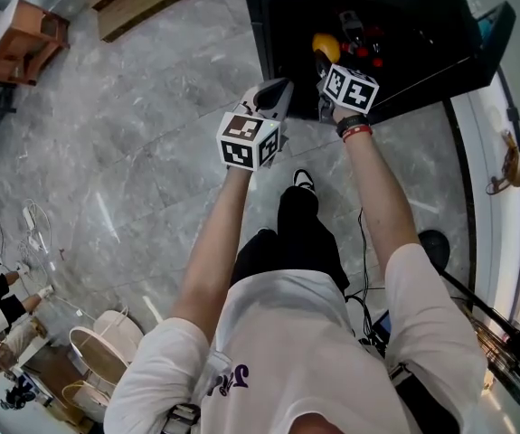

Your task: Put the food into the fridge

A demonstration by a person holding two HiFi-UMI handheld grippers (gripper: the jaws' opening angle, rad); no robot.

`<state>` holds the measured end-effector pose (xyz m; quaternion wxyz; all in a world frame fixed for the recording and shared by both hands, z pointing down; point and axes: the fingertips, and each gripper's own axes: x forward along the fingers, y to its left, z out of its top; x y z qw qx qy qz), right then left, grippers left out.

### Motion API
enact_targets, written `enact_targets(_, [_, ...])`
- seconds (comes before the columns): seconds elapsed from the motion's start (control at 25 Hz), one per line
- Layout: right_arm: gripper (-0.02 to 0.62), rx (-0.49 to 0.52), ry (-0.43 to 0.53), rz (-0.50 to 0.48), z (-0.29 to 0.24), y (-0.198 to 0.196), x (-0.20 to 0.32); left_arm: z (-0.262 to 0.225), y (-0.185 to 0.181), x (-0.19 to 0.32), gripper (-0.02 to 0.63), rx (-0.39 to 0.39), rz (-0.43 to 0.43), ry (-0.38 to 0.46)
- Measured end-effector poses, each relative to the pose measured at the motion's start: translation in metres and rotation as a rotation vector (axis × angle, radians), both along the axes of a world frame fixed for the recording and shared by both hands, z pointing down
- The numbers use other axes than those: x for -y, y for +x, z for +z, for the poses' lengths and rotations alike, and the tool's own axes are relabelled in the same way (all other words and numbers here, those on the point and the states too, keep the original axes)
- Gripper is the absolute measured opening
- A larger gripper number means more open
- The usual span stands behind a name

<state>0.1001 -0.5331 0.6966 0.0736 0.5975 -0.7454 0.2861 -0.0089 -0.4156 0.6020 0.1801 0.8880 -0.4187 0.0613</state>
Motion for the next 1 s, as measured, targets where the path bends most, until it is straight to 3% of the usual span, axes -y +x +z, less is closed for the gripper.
enact_targets(1.0, [0.29, -0.073, 0.001, -0.035, 0.038, -0.006, 0.055, 0.026, 0.001, 0.024, 0.017, 0.006, -0.015, 0.019])
